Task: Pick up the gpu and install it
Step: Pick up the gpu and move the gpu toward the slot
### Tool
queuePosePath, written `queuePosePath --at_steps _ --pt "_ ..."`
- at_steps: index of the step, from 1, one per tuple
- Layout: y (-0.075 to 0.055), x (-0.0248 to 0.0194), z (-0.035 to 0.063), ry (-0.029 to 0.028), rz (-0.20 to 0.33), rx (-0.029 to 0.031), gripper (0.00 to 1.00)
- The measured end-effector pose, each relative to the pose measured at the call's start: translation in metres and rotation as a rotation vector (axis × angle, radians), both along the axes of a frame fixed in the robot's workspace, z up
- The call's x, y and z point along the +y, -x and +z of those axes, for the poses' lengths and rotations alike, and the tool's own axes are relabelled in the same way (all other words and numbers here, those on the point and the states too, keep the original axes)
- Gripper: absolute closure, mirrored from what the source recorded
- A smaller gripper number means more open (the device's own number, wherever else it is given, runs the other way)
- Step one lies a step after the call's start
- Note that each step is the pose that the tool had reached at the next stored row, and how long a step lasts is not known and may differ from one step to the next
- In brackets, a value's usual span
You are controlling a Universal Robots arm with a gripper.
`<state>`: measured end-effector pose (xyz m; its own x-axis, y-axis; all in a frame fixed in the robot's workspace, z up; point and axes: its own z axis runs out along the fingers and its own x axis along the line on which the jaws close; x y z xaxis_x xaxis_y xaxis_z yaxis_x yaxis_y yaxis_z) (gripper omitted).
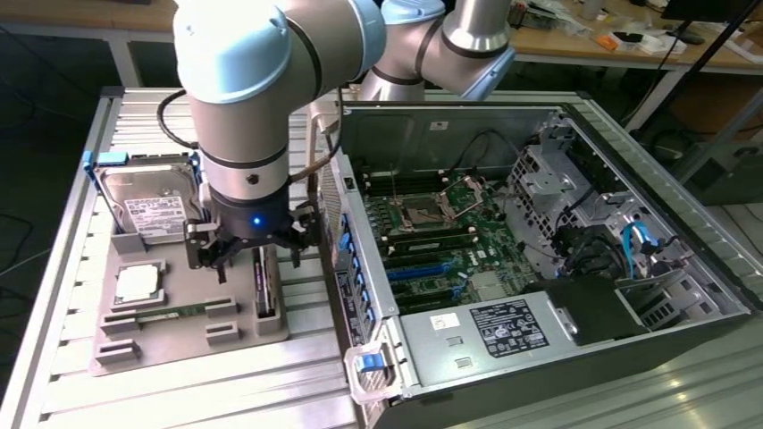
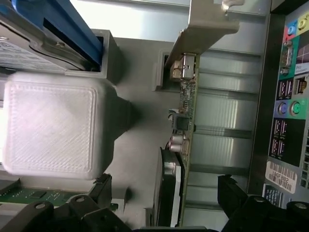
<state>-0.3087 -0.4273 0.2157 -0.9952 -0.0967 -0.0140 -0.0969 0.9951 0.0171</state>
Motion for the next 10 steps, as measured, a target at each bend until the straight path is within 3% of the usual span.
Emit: queuePosePath --at_steps 5,10 --pt "-0.0001 -0.0001 -0.0043 0.0001 -0.087 0.0002 0.04" --pt "-0.0001 0.0 -0.0044 0.0 -0.088 0.0 0.04"
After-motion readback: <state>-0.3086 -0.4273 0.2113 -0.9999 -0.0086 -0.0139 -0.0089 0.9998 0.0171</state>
